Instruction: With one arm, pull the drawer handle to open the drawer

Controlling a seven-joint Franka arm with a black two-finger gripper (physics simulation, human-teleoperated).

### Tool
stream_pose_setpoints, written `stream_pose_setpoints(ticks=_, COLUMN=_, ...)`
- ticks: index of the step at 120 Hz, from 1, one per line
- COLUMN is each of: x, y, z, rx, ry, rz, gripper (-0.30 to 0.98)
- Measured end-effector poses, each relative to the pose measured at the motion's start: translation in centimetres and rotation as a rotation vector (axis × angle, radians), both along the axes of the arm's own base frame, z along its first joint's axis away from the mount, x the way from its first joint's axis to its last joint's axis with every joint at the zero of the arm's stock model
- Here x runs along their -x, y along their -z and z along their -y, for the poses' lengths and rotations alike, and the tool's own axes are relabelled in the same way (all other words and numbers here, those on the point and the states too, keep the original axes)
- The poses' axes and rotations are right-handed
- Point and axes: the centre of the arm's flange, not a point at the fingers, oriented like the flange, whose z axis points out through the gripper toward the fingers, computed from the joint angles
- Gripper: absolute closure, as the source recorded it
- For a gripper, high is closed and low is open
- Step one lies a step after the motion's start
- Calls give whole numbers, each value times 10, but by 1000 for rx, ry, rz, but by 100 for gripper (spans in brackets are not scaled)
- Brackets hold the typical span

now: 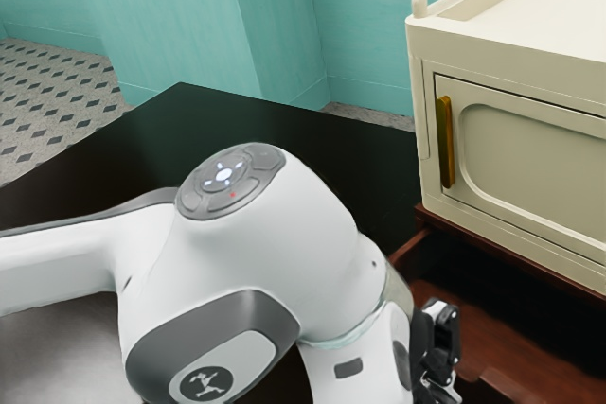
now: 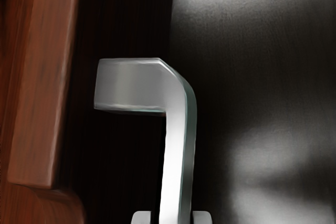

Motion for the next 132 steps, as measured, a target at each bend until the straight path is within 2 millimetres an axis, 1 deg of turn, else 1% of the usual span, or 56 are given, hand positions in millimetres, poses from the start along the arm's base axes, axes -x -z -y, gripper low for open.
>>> stream_pose_setpoints(ticks=17, x=17, y=3, z=-1, rx=-5, ry=5, rz=0, gripper=72)
stream_pose_setpoints(ticks=52, x=42, y=1, z=-3, rx=8, ry=9, rz=3, gripper=73)
stream_pose_setpoints(ticks=77, x=45, y=2, z=-4, rx=19, ry=2, rz=-9, gripper=70)
stream_pose_setpoints(ticks=105, x=46, y=0, z=-4, rx=30, ry=1, rz=-19, gripper=56)
stream_pose_setpoints(ticks=111, x=47, y=-6, z=-4, rx=36, ry=1, rz=-11, gripper=52)
stream_pose_setpoints(ticks=117, x=50, y=-19, z=-4, rx=52, ry=0, rz=-1, gripper=49)
stream_pose_setpoints(ticks=125, x=53, y=-49, z=-1, rx=78, ry=7, rz=15, gripper=45)
stream_pose_setpoints(ticks=132, x=51, y=-85, z=2, rx=101, ry=12, rz=20, gripper=42)
